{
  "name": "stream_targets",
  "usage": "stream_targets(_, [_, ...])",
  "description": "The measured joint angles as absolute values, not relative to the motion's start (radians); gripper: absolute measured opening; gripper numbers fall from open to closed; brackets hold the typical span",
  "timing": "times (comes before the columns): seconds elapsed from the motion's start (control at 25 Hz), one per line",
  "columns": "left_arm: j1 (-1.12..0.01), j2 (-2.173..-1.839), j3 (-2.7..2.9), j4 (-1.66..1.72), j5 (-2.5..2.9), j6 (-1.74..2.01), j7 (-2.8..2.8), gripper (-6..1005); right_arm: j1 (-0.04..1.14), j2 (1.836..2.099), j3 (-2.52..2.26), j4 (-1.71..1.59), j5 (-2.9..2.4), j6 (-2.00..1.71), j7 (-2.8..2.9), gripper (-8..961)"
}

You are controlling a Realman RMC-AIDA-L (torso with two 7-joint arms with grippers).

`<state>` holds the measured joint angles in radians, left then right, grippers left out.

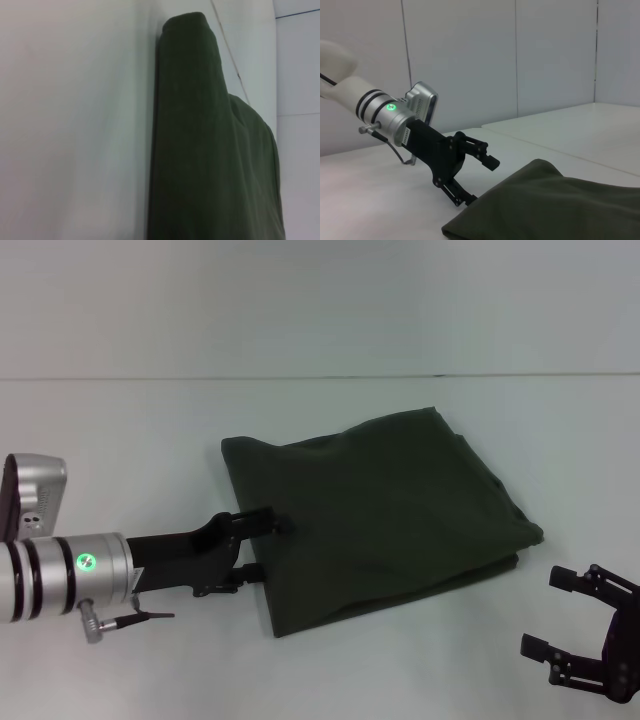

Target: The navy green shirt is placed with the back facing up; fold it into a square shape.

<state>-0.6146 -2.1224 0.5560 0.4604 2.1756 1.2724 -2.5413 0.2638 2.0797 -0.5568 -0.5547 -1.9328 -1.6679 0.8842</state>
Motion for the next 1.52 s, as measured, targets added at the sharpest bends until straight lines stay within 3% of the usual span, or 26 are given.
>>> stream_targets(0.72, [-0.653,-2.127,0.703,0.496,2.178,1.161,-2.573,911,0.262,2.083,-0.523,-0.561,-1.927,-1.669,0.890,928])
stream_targets(0.96, [-0.666,-2.128,0.757,0.498,2.180,1.118,-2.588,717,0.262,2.081,-0.514,-0.565,-1.927,-1.679,0.890,928])
stream_targets(1.36, [-0.664,-2.132,0.753,0.515,2.172,1.110,-2.579,252,0.272,2.078,-0.504,-0.568,-1.927,-1.682,0.891,928])
stream_targets(1.52, [-0.668,-2.132,0.758,0.522,2.174,1.098,-2.569,236,0.275,2.079,-0.499,-0.568,-1.926,-1.682,0.891,928])
